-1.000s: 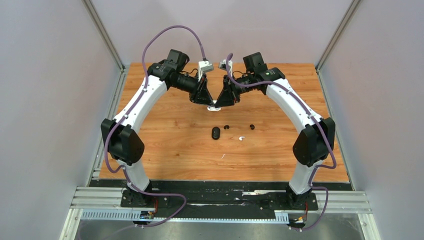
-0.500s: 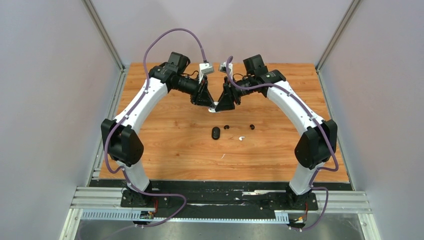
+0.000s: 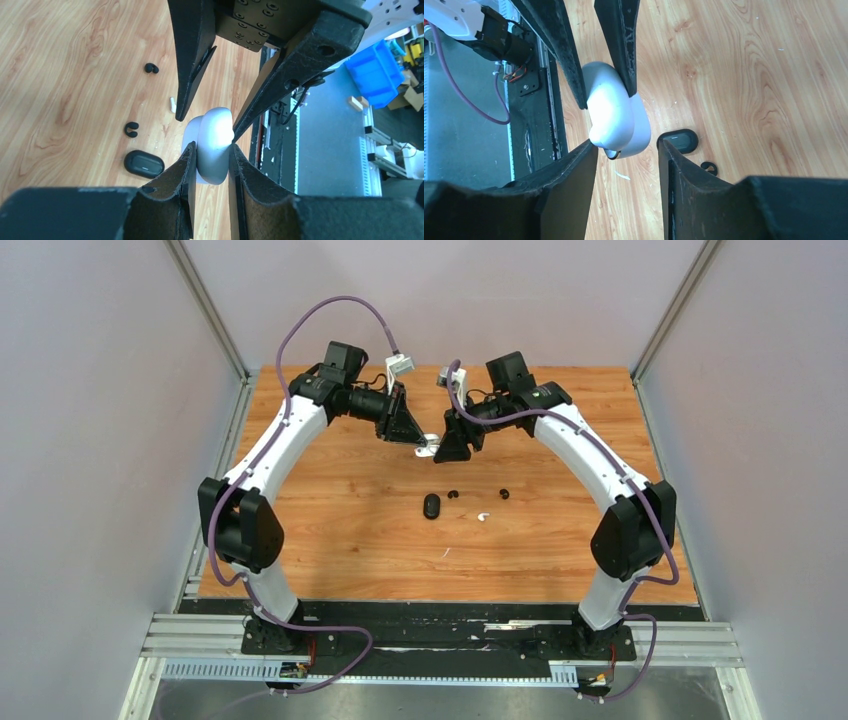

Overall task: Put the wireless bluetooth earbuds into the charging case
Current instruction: Open the charging case, then pick up the earbud from the center of the board.

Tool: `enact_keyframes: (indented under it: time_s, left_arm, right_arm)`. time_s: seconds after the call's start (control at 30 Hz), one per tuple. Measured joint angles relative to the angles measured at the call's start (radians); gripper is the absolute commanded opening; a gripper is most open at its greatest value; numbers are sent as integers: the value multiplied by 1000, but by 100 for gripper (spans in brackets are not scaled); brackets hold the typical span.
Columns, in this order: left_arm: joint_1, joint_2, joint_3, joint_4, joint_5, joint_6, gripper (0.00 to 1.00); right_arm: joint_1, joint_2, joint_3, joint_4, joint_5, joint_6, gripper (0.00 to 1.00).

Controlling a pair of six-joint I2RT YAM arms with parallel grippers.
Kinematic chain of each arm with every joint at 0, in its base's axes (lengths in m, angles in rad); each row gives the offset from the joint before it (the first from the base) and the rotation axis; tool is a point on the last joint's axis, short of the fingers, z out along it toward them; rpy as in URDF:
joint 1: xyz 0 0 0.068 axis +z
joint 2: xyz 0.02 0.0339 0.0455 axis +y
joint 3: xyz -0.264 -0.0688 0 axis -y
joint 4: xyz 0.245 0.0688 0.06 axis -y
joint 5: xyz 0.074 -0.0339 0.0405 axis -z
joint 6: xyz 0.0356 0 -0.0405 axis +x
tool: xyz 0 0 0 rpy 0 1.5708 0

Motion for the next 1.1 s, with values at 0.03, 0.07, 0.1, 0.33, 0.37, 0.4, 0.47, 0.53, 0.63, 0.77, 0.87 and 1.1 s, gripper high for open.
enact_keyframes:
  time_s: [0.03, 0.07, 0.1, 0.33, 0.37, 0.4, 0.47, 0.53, 0.63, 0.77, 0.87, 1.1]
  left_arm:
    - [4, 0, 0, 5, 9, -10, 0]
    - [6, 0, -2, 9, 17, -18, 0]
    - [10, 0, -3, 12, 24, -26, 0]
    - [13, 2, -12, 18, 37, -38, 0]
    - [14, 5, -12, 18, 39, -41, 0]
    - [16, 8, -12, 19, 42, -48, 0]
    - [20, 16, -12, 22, 54, -67, 0]
    - [28, 23, -14, 30, 75, -93, 0]
    - [40, 27, -16, 33, 100, -124, 0]
    - [51, 27, -16, 44, 108, -158, 0]
    - [55, 27, -17, 50, 107, -176, 0]
    - [64, 27, -58, 65, 84, -200, 0]
  right_arm:
    - [0, -2, 0, 1, 9, -2, 47]
    - [2, -2, 0, 2, 17, -4, 47]
    - [3, -3, 0, 2, 29, -5, 48]
    - [6, -4, -10, 4, 77, -4, 49]
    - [6, -4, -11, 5, 82, -4, 50]
    - [7, -6, -13, 7, 85, -4, 50]
    - [7, -14, -22, 13, 90, -4, 53]
    - [4, -35, -40, 18, 92, -5, 57]
    - [-10, -84, -68, 15, 82, -7, 60]
    - [-32, -175, -95, 5, 59, -37, 57]
    - [-49, -288, -189, -2, 49, -119, 49]
    - [-55, -358, -496, -39, 112, -433, 37]
